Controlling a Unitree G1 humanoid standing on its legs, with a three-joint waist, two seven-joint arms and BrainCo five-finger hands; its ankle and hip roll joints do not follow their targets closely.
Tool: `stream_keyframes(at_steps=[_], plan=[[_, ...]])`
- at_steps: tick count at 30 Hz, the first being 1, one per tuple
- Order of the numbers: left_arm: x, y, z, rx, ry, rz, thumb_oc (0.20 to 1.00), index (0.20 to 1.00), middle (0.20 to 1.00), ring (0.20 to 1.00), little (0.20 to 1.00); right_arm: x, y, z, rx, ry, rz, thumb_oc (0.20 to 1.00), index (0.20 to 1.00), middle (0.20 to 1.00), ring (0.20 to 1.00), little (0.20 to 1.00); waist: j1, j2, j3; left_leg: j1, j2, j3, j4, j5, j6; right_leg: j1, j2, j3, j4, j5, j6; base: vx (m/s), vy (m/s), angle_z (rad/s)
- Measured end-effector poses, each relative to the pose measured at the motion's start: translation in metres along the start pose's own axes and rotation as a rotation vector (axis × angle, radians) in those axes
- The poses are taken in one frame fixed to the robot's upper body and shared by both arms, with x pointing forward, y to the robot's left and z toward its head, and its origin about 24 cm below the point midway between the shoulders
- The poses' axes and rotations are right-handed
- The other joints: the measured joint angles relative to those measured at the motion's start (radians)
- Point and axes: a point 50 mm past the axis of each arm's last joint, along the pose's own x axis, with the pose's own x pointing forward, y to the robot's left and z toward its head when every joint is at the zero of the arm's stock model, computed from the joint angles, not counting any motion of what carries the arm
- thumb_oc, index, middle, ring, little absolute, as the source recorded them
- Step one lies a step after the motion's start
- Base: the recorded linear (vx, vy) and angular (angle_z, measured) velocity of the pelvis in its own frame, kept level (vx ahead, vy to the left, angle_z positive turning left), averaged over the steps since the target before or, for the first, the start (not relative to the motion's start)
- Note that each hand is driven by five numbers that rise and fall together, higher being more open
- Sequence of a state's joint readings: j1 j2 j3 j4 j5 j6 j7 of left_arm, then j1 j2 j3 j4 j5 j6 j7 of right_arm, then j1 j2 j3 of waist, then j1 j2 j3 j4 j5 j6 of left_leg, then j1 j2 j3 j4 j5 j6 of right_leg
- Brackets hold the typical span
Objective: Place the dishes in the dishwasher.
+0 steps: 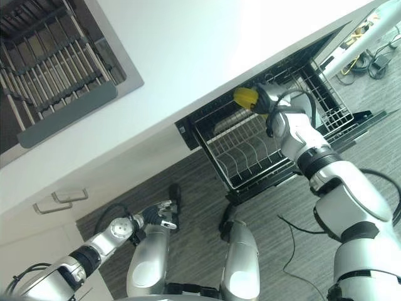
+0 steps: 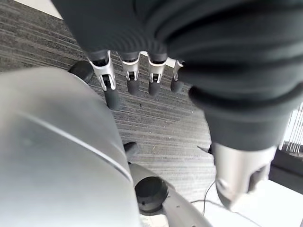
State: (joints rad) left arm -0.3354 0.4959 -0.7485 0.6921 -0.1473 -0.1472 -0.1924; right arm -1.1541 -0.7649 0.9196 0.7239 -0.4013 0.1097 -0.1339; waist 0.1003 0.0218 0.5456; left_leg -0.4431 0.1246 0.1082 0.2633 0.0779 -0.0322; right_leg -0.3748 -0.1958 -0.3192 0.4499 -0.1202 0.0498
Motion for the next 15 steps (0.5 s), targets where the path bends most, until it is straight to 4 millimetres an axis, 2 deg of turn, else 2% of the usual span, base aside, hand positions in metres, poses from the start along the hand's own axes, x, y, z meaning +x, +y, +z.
stream_keyframes(at_steps=[2,5,9,12,14,15], plan=[[-0.007,0.011,-0.005,0.037,0.037,0.027,1.000,1.000,1.000,1.000,1.000,0.002,-0.005,0.009,-0.118,-0.041,-0.042,0.200,0.200,0.200,0.200,0.200,0.007,-0.001,0.000,-0.035,0.002,-0.015,0.006,0.003,-0.003,-0.029,0.000,-0.013,0.008,-0.001,0.000,-0.07,-0.036,0.12],[-0.011,0.017,-0.011,0.064,0.074,0.044,1.000,1.000,1.000,1.000,1.000,0.003,-0.004,0.007,-0.144,-0.003,-0.123,0.200,0.200,0.200,0.200,0.200,0.017,-0.002,0.001,-0.075,0.005,-0.019,0.024,0.003,-0.003,-0.061,0.002,-0.018,0.015,-0.001,-0.001,-0.05,0.002,0.06],[-0.010,0.018,-0.009,0.056,0.062,0.061,1.000,1.000,1.000,1.000,1.000,0.001,0.020,0.011,-0.201,0.046,-0.227,0.200,0.200,0.200,0.200,0.200,0.031,-0.002,0.002,-0.092,-0.007,-0.022,0.031,0.002,0.001,-0.085,-0.013,-0.013,0.043,-0.012,-0.007,-0.02,0.026,0.04],[-0.008,0.015,-0.005,0.060,0.034,0.071,1.000,1.000,1.000,1.000,1.000,0.000,0.026,0.006,-0.239,0.096,-0.326,0.200,0.200,0.200,0.200,0.200,0.036,0.004,0.002,-0.136,-0.014,-0.024,0.037,0.005,0.007,-0.142,-0.027,-0.007,0.073,-0.025,-0.006,0.00,0.041,0.05],[-0.006,0.013,-0.001,0.075,0.007,0.076,1.000,1.000,1.000,1.000,1.000,-0.002,0.026,0.000,-0.233,0.138,-0.388,0.200,0.200,0.200,0.200,0.200,0.048,0.020,0.002,-0.165,-0.017,-0.026,0.035,0.015,0.008,-0.181,-0.023,0.011,0.081,-0.032,-0.016,0.02,0.042,-0.02],[-0.005,0.012,0.000,0.076,0.000,0.086,1.000,1.000,1.000,1.000,1.000,-0.003,0.024,0.000,-0.237,0.140,-0.432,0.200,0.200,0.200,0.200,0.200,0.048,0.025,0.004,-0.179,-0.018,-0.023,0.035,0.011,0.005,-0.198,-0.028,0.011,0.087,-0.030,-0.004,0.06,0.026,-0.01]])
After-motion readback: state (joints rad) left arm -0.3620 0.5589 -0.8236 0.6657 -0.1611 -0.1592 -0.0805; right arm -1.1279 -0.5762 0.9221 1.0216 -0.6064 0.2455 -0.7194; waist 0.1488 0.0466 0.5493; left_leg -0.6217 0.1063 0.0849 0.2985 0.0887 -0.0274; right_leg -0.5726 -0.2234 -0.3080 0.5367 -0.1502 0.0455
